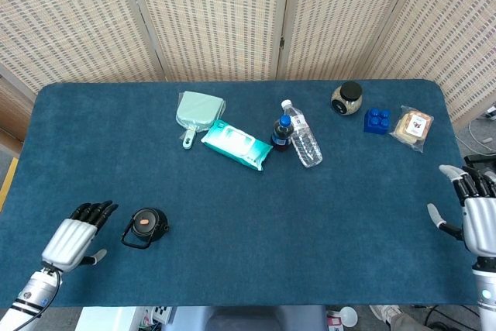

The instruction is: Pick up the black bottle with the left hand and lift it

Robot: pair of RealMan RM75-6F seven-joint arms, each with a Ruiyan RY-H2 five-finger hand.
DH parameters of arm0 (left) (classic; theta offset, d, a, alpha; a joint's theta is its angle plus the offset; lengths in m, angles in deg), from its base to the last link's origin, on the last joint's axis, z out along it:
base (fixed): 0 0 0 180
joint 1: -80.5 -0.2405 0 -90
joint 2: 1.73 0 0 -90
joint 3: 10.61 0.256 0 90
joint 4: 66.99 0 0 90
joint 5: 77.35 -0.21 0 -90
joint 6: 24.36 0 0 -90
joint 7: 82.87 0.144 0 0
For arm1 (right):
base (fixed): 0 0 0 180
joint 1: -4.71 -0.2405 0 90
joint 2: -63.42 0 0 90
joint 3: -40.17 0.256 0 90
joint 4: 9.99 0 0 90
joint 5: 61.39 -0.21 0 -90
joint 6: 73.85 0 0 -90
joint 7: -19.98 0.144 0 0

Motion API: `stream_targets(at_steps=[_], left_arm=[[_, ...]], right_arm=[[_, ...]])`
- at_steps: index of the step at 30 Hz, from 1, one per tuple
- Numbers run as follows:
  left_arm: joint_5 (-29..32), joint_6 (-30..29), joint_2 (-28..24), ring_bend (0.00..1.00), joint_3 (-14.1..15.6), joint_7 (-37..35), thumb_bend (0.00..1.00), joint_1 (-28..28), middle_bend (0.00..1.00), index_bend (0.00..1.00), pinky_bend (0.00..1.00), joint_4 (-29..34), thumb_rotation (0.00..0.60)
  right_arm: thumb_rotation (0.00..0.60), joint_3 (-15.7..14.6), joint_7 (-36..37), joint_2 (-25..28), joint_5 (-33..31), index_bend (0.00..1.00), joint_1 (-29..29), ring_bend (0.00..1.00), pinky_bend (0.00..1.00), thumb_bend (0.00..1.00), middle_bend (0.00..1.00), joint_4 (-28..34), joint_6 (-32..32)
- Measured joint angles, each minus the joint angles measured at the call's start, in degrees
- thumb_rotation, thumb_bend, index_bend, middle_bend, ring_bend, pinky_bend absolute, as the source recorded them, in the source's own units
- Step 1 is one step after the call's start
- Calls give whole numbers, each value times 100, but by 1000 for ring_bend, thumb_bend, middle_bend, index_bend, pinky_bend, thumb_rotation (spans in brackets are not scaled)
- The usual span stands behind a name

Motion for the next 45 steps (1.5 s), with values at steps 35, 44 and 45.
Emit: stream_targets(at_steps=[35,44,45], left_arm=[[1210,1509,323,107,-515,803,195,1245,67,61,87,98,600],[1402,1476,459,107,-591,857,195,1382,67,65,87,-81,600],[1405,1449,439,107,-565,882,194,1372,67,70,87,-67,600]], right_arm=[[600,-9,383,-73,-189,198,125,152,179,292,248,-338,90],[600,13,417,-88,-245,198,127,152,179,291,248,-400,137],[600,22,414,-83,-239,198,121,151,179,291,246,-394,131]])
